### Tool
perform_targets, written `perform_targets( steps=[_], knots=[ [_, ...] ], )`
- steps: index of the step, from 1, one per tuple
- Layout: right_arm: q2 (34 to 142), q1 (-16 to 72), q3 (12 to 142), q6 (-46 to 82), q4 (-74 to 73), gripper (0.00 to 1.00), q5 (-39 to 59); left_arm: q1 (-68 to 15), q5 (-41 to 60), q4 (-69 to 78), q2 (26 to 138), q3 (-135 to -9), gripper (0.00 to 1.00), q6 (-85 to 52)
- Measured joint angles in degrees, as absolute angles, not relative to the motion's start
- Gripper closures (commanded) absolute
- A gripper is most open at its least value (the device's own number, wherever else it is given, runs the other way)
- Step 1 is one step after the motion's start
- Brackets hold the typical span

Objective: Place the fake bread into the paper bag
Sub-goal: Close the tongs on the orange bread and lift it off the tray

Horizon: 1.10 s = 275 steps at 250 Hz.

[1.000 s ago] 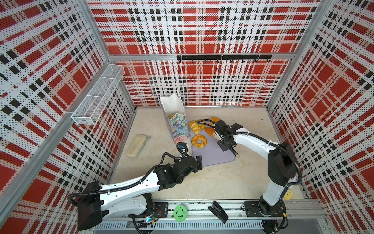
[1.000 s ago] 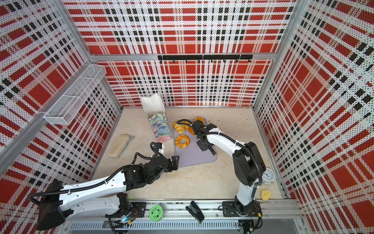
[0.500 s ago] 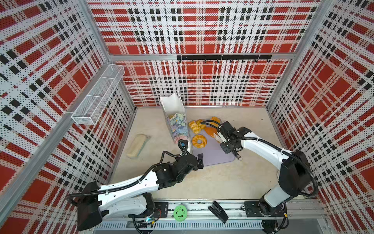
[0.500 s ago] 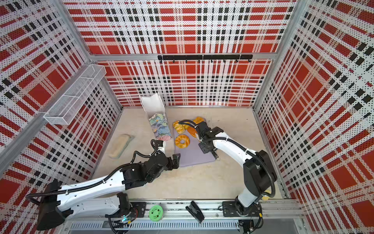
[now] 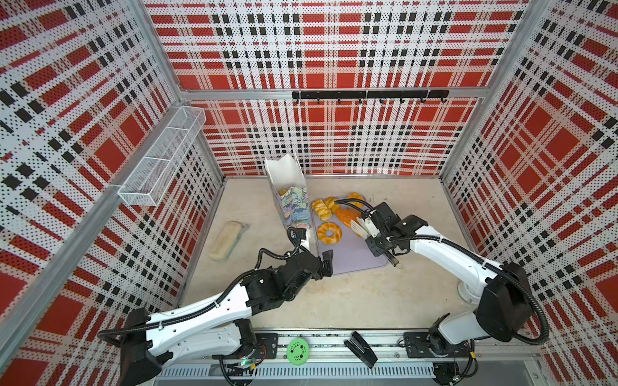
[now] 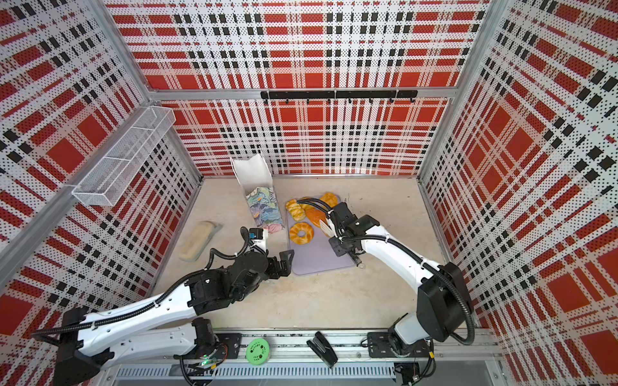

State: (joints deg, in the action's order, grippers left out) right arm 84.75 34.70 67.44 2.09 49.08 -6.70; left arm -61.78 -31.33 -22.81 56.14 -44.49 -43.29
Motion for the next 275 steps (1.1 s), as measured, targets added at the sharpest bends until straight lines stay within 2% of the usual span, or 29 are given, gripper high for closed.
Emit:
perform_targets(
  steps=[275],
  knots=[
    [78.02,35.51,67.64,9.34,42.78,0.73,6.42,-48.27,-21.26,-35.55,50.96,-54.11,0.01,-36.03]
  ],
)
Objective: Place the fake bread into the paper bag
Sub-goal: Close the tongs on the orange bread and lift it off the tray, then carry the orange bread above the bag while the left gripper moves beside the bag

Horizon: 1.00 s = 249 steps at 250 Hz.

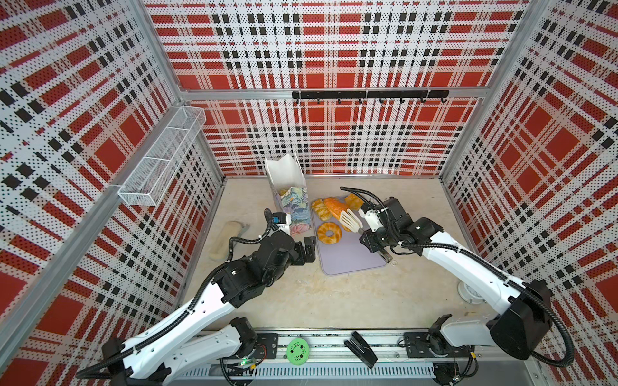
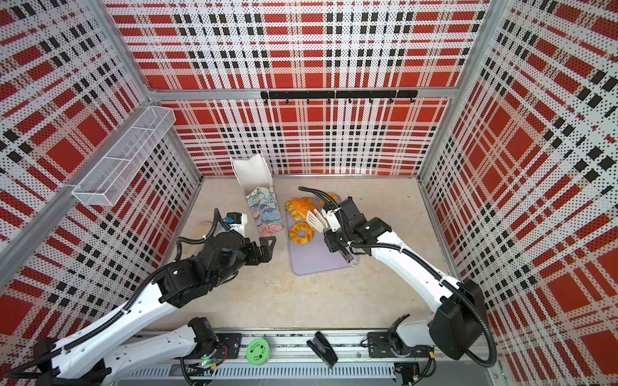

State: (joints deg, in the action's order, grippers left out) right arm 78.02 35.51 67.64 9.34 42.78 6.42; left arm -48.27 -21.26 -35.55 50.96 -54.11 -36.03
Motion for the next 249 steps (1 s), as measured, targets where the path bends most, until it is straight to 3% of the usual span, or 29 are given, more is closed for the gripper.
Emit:
perform_targets(
  steps=[249],
  knots=[
    [81.95,41.47,84.66,11.44,39.11,0.7,9.72,-31.66,-10.02,-42.83,50.3,-65.25,0.01,-28.62]
  ],
)
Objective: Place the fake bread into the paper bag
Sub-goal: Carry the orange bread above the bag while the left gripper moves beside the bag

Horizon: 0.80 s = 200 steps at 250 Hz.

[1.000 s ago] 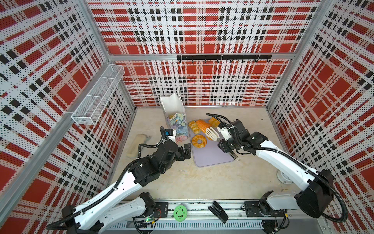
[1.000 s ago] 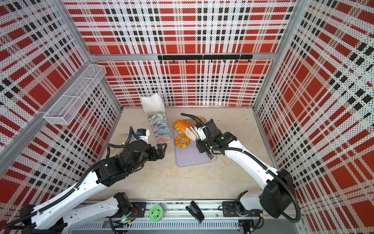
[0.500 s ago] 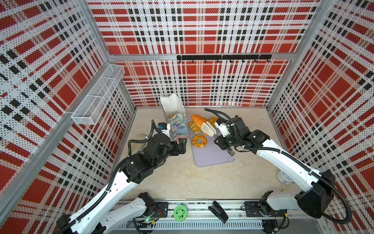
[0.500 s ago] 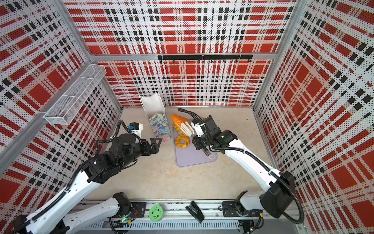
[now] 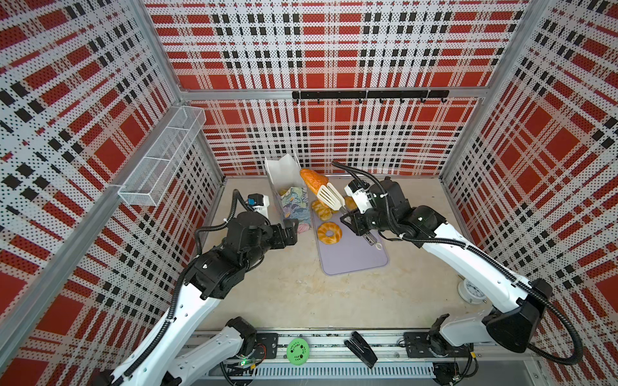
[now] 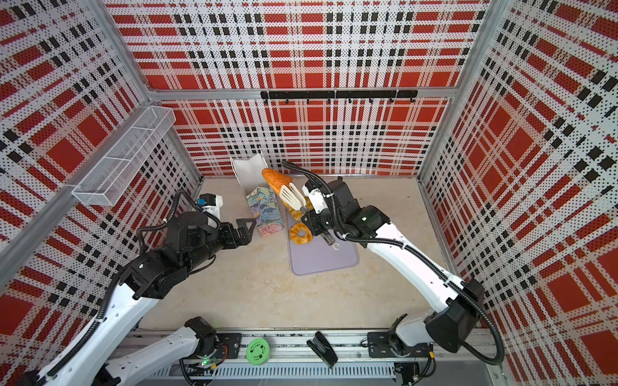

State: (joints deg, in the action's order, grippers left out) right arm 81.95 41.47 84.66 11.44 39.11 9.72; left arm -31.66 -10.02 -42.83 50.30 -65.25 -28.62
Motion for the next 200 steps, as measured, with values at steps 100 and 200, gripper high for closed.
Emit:
perform_targets(
  steps=[100,200],
  knots=[
    [92.47,42.92,96.36,13.58,35.48,0.7,12.95,-21.65,-5.91,-44.91,48.58,-65.14,0.01,-28.14],
    [101.93,43.68,105.69,16.25,32.34,0.69,13.69,-16.43,-1.48,-45.5,48.75,-64.75,0.01,-28.01]
  ],
)
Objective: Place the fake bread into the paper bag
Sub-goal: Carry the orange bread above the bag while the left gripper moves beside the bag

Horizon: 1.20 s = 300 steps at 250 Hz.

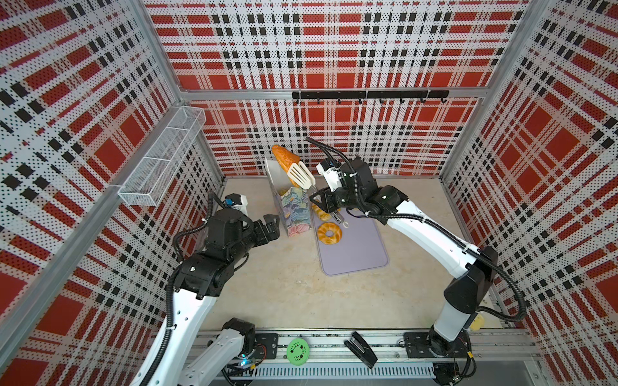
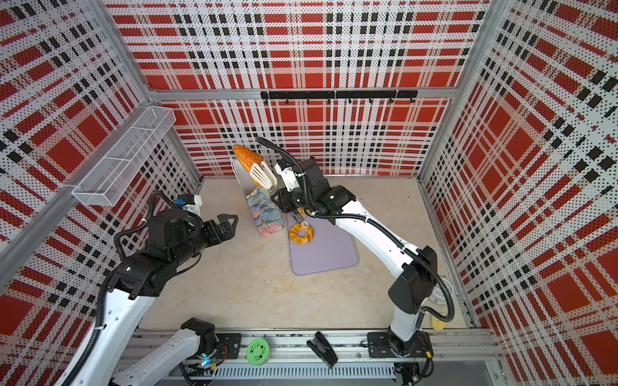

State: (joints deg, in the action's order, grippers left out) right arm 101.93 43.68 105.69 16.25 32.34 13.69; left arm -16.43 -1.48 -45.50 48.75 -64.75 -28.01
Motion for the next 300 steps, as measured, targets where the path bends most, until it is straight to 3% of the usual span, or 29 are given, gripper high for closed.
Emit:
perform_targets(
  steps=[212,300],
  knots=[
    [115.42,43.81,117.56,17.89,33.95,0.65,10.48,-16.4,1.37,-45.52,48.38,-62.17,0.01,-28.42],
    [116.55,43.81,120.33,17.52,37.5,0.46,9.74,-16.43,2.7,-45.56,48.34,-60.97,0.01,-29.54]
  ],
)
